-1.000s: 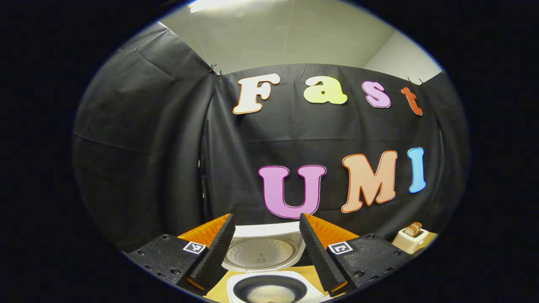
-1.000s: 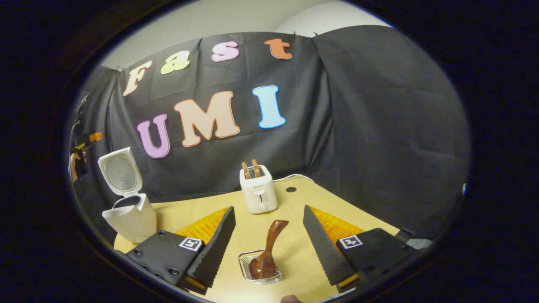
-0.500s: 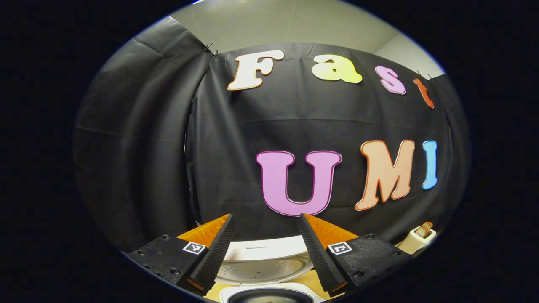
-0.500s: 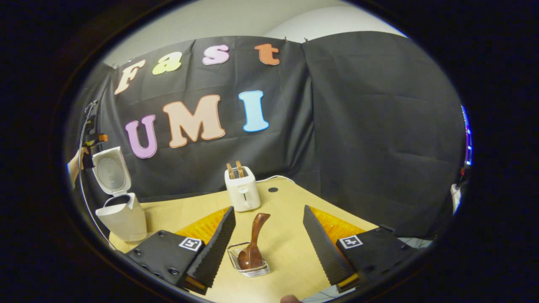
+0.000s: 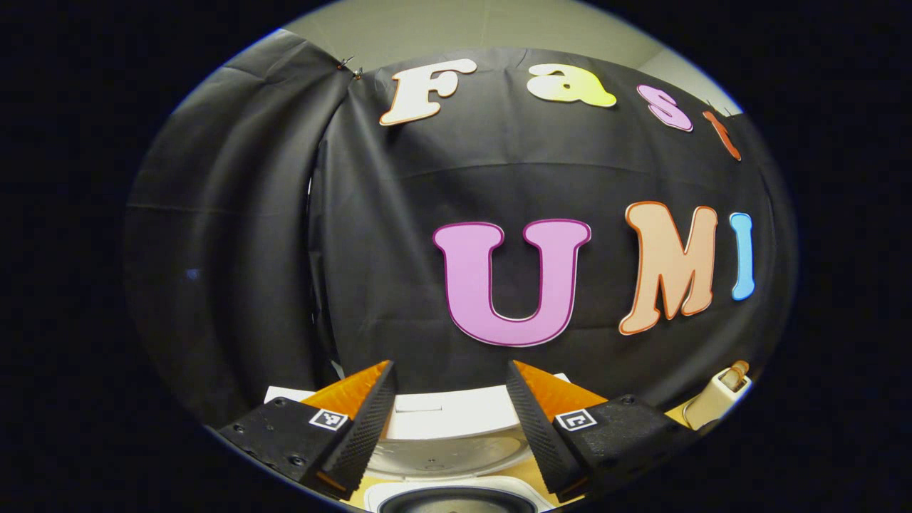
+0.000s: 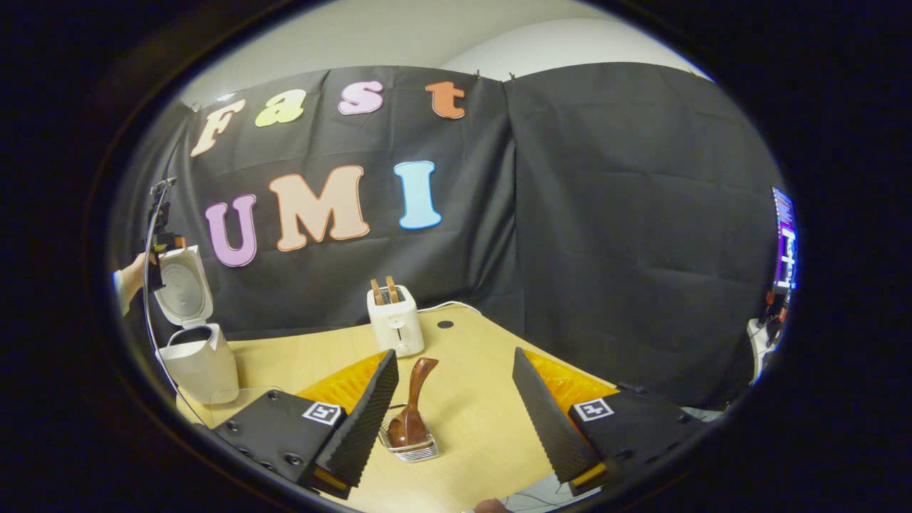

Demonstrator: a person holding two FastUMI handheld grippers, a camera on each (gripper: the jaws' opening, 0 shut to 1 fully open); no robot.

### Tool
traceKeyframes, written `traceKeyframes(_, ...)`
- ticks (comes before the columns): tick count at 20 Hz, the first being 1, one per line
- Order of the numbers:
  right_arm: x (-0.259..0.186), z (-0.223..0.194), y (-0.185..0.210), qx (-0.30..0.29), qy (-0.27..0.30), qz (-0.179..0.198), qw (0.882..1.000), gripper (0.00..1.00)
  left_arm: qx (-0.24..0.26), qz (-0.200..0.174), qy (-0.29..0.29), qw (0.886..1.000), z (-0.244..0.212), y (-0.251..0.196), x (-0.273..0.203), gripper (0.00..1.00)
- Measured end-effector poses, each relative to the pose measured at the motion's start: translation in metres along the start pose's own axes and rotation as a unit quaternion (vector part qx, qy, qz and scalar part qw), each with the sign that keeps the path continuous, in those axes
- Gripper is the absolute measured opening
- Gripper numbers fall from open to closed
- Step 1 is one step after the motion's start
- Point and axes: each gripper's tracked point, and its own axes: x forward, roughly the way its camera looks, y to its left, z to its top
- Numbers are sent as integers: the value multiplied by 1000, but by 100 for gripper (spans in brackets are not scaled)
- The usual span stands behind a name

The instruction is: Close the left gripper, press the button to open the rice cooker; take a wooden spoon from the chopstick holder with the right hand, scoop a spoonful of rice and pour it into the rice cooker, then put the wooden spoon back into the chopstick holder.

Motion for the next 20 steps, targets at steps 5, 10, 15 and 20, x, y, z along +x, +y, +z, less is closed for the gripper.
traceKeyframes(5, 5, -1, 2, 12, 2, 15, 1000, 99, -6, -9, 24, 1000, -6, -4, -21, 90)
traceKeyframes(10, 14, 8, 13, 19, -7, 44, 999, 100, -7, -12, 24, 1000, -16, -12, -56, 90)
traceKeyframes(15, 24, 13, 27, 26, -11, 82, 996, 100, -23, -12, 31, 999, -37, -24, -100, 88)
traceKeyframes(20, 37, 15, 35, 21, -5, 115, 993, 100, -32, -7, 48, 998, -66, -32, -133, 87)
